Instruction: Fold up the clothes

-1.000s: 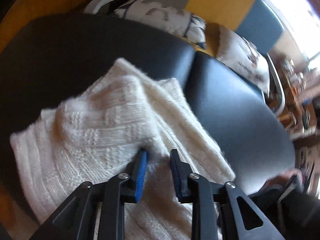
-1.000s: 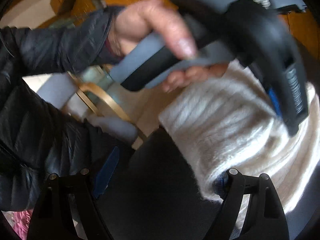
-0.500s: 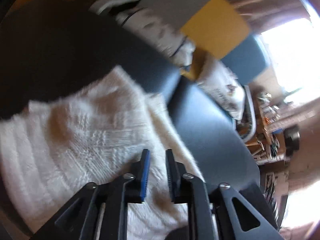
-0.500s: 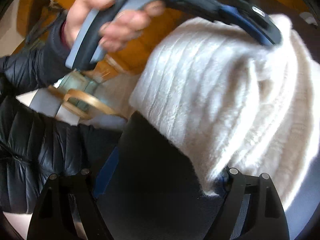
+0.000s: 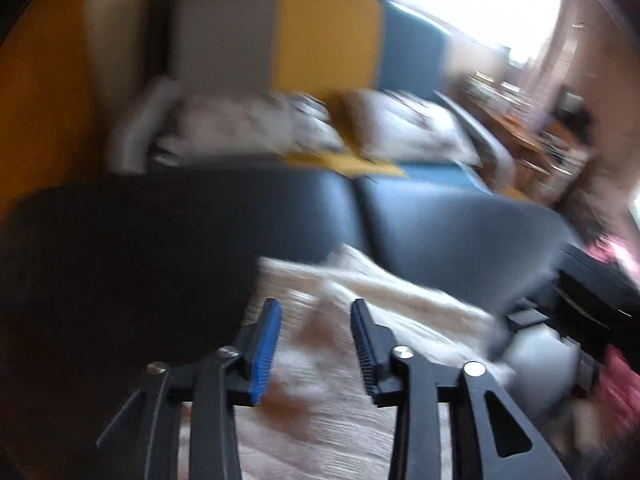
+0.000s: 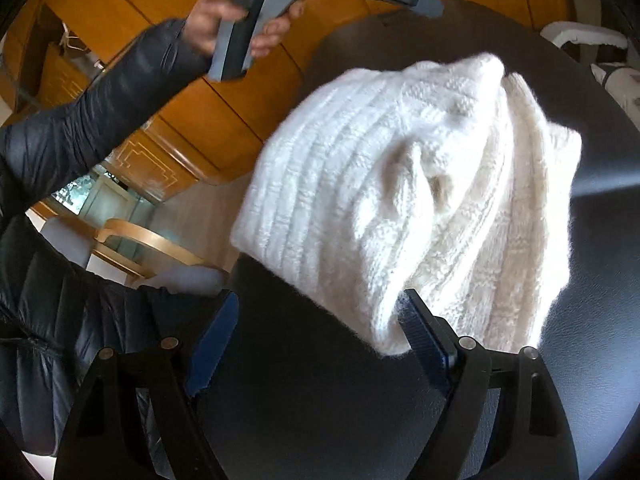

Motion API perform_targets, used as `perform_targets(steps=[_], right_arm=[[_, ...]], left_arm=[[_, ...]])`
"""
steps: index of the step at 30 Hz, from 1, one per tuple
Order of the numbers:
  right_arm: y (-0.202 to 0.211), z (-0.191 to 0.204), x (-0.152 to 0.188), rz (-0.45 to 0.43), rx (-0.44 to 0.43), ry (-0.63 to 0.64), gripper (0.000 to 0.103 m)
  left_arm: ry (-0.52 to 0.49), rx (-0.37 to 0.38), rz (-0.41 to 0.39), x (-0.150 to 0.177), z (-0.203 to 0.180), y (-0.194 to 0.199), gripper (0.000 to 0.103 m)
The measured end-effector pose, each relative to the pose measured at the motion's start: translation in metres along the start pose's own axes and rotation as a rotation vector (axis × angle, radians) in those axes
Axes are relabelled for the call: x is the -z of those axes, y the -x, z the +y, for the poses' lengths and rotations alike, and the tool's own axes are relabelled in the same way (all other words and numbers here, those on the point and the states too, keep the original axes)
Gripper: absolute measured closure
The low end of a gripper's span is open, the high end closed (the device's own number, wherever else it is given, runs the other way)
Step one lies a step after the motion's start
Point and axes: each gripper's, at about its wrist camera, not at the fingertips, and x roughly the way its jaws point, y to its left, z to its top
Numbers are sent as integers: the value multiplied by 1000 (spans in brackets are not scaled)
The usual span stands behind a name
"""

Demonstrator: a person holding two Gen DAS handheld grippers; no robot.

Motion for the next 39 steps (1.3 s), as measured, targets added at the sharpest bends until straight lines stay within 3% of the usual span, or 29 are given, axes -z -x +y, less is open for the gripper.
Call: perform_targets(steps=[3, 6, 10, 15, 16, 19, 20, 23, 25, 27, 31, 35, 39], right_arm=[[-11, 1, -3, -5, -5, -11, 19], [-23, 4, -8, 3, 0, -15, 19], [-33, 6, -13, 14, 6, -19, 19], [-37, 4, -18, 16, 4, -23, 19], [-39, 4, -19, 20, 15, -22, 19], [-38, 4, -20, 26, 48, -11, 19], [-38, 6, -21, 26, 63, -4, 19], [-35, 11, -23, 14, 109, 5, 19], [-28, 14, -26, -12, 146, 16, 19], [-21, 17, -30, -37, 176, 24, 25], [-14, 10, -26, -49, 199, -21, 38], [-7, 4, -23, -60, 221, -66, 38], [0, -3, -19, -71, 243, -111, 38]], left_arm=[[14, 137, 14, -11, 14, -11, 56], [16, 206, 51, -19, 24, -25, 55], [3, 264, 119, -22, 34, -41, 55], [-66, 321, 205, -10, 17, -63, 57], [-85, 304, 202, -7, 12, -62, 58], [-115, 216, 129, 3, -3, -51, 89], [-118, 181, 95, 7, -8, -46, 91], [-61, 108, -29, 18, -10, -24, 92], [43, 62, -104, 28, -4, -9, 92], [123, 1, -125, 35, 1, -8, 92], [228, -74, -90, 37, 10, -36, 92], [278, -83, -64, 37, 10, -55, 85], [364, -76, -133, 43, 18, -24, 77]])
